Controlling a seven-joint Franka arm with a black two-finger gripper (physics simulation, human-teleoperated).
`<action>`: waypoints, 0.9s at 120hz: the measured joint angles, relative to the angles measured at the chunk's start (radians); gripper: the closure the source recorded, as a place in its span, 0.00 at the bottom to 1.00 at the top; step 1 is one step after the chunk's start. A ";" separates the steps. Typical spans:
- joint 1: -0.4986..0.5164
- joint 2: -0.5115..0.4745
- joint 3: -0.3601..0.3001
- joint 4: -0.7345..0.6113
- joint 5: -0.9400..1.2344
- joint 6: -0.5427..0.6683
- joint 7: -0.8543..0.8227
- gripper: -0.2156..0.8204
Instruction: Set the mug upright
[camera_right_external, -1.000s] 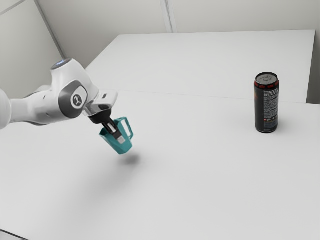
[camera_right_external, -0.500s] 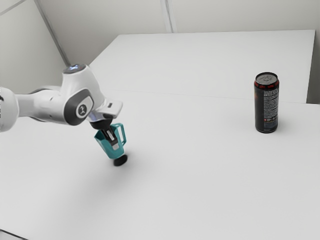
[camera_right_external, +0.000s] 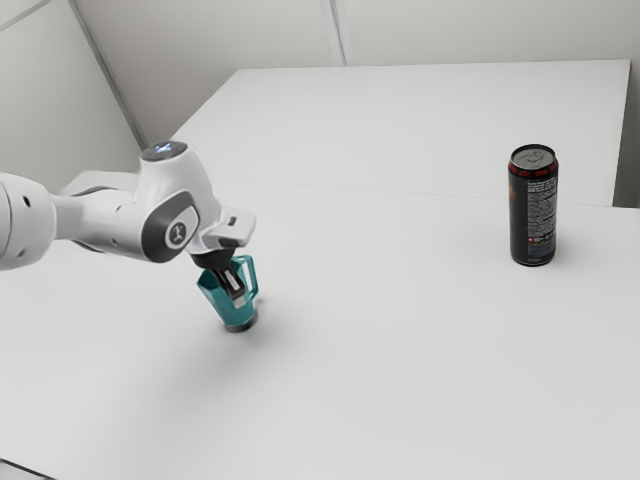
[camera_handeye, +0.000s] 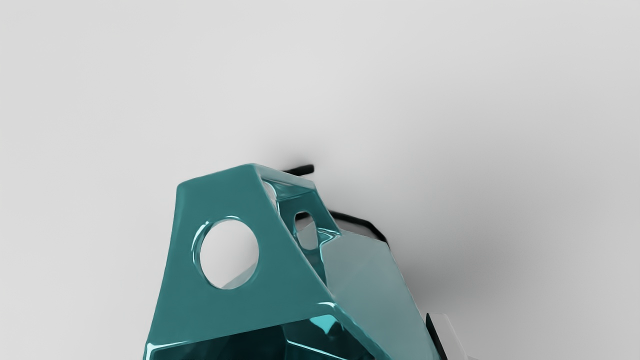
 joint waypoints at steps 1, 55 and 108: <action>0.000 0.000 0.000 0.000 0.000 0.001 -0.001 0.96; -0.016 0.021 0.005 -0.008 -0.008 0.019 -0.021 0.87; -0.010 0.020 0.004 -0.008 -0.017 0.017 -0.008 0.54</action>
